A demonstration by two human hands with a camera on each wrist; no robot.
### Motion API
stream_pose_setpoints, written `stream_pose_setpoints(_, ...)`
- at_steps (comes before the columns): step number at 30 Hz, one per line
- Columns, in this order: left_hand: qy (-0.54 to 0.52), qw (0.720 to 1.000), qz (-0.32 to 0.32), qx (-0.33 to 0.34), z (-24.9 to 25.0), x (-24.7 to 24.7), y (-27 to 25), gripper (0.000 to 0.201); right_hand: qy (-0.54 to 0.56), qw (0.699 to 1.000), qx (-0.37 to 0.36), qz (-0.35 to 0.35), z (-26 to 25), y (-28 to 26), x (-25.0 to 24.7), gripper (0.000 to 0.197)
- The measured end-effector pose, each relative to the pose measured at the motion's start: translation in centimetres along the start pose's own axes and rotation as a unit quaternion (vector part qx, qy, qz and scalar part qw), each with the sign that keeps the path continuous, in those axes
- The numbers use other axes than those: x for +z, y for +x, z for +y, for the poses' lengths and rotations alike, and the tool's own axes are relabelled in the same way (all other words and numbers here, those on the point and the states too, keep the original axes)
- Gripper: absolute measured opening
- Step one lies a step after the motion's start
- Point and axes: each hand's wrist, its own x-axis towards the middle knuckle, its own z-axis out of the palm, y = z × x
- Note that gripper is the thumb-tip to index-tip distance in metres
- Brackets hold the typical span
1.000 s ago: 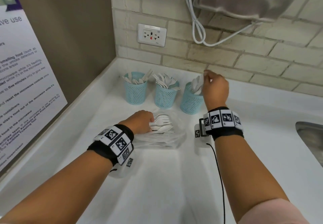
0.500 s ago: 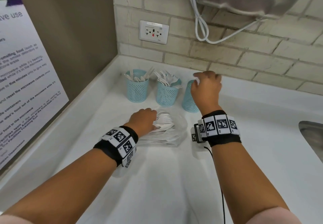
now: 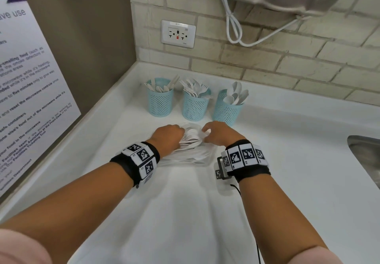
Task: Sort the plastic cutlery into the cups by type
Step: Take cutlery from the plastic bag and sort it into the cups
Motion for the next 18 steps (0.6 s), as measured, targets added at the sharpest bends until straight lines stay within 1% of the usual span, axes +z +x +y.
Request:
stream_pose_setpoints(4,0.023,1.0,-0.001,0.021,-0.2,-0.3,0.0,0.022,0.031,0.999,0.001,0.031,0.3,0.2,0.4,0.04)
stream_pose_setpoints(8,0.023,0.999,0.004,0.028,-0.5,-0.5,-0.2,0.018,0.059,0.997,0.004,0.041,0.6,0.2,0.3,0.038)
stream_pose_setpoints(10,-0.015,0.999,0.013,0.028,-0.9,-0.3,-0.3,0.018,0.066,0.997,0.008,0.041,0.8,0.1,0.2,0.037)
stream_pose_setpoints(12,-0.083,0.996,0.022,0.02,-1.3,0.1,-0.4,0.018,0.072,0.997,0.01,0.041,0.8,0.2,0.3,0.037)
stream_pose_setpoints(14,-0.16,0.987,0.03,0.007,-1.8,0.3,-0.4,0.018,0.078,0.996,0.012,0.044,1.0,0.2,0.3,0.036)
stream_pose_setpoints(16,-0.213,0.977,0.022,0.001,-2.1,0.2,-0.4,0.02,0.09,0.995,0.013,0.047,1.1,0.2,0.3,0.034)
stream_pose_setpoints(18,-0.238,0.971,0.004,0.0,-2.2,0.0,-0.4,0.02,0.097,0.994,0.013,0.048,1.3,0.3,0.4,0.033)
